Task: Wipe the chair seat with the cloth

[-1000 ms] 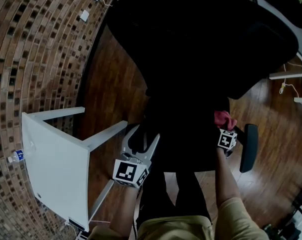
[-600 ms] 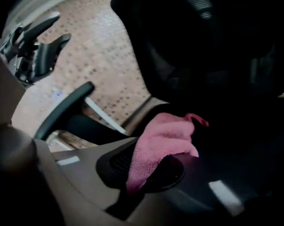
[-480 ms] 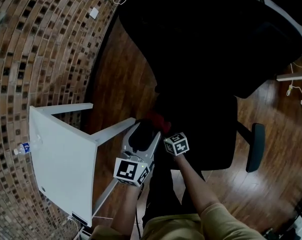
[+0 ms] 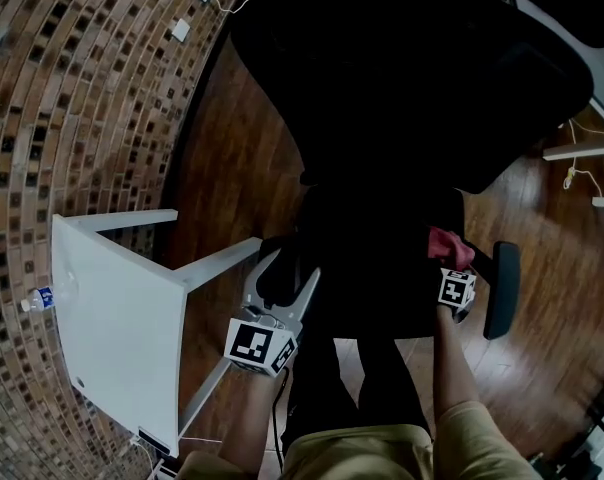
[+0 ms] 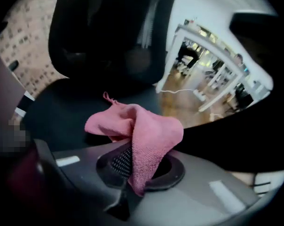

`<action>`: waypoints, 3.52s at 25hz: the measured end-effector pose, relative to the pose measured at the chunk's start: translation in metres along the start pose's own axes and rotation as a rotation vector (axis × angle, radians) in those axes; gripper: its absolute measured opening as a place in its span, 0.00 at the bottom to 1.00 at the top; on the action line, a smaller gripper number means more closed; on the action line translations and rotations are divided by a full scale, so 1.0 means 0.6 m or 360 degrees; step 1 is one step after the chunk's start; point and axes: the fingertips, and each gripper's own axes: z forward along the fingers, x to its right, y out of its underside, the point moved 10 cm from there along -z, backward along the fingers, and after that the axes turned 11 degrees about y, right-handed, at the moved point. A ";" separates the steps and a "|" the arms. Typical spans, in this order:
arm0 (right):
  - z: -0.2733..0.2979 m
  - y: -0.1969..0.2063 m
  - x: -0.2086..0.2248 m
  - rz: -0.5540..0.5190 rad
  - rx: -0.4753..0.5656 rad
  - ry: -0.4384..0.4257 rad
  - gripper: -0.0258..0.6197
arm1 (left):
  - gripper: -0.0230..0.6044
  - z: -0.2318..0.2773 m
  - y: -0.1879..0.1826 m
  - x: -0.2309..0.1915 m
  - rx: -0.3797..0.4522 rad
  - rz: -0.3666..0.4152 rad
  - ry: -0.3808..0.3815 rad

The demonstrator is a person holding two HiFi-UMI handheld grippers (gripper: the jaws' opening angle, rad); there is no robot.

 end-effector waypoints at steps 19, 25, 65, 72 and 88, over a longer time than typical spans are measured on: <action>-0.156 0.015 -0.517 -0.0170 0.0044 -0.1502 0.06 | 0.40 -0.031 0.015 0.015 0.0003 -0.0029 -0.0115; -0.033 0.055 -0.182 0.0172 -0.0044 -0.0529 0.06 | 0.40 -0.006 0.027 0.033 0.0024 -0.0065 -0.0053; -0.061 0.117 -0.008 0.0067 0.0001 -0.0341 0.06 | 0.40 -0.047 0.014 0.015 0.0079 -0.0055 -0.0058; -0.222 0.084 -0.428 -0.0244 0.0232 -0.1381 0.06 | 0.40 -0.080 -0.006 0.013 0.0082 -0.0020 -0.0107; -0.075 0.162 -0.061 -0.0422 -0.0105 -0.0391 0.06 | 0.40 -0.055 0.017 0.060 -0.0003 -0.0042 0.0012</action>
